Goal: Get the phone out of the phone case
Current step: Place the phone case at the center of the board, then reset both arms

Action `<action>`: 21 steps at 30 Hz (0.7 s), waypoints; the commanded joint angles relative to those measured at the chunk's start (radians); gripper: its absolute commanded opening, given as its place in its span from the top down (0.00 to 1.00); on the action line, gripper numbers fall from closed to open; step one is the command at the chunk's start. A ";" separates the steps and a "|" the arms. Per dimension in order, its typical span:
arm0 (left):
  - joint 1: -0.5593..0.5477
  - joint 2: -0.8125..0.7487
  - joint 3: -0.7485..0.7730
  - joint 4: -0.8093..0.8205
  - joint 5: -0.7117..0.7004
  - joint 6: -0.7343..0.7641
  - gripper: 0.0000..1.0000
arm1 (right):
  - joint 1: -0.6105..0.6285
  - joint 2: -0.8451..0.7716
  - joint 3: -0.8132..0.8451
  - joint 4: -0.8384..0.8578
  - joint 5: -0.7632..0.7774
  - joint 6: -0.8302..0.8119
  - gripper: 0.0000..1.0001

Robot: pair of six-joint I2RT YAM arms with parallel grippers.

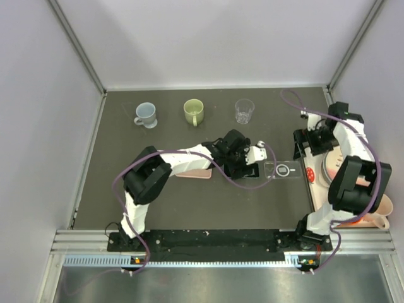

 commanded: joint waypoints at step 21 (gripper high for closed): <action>0.403 -0.889 -0.316 -0.146 -0.052 -0.152 0.01 | -0.003 -0.678 -0.101 0.329 -0.248 0.235 0.01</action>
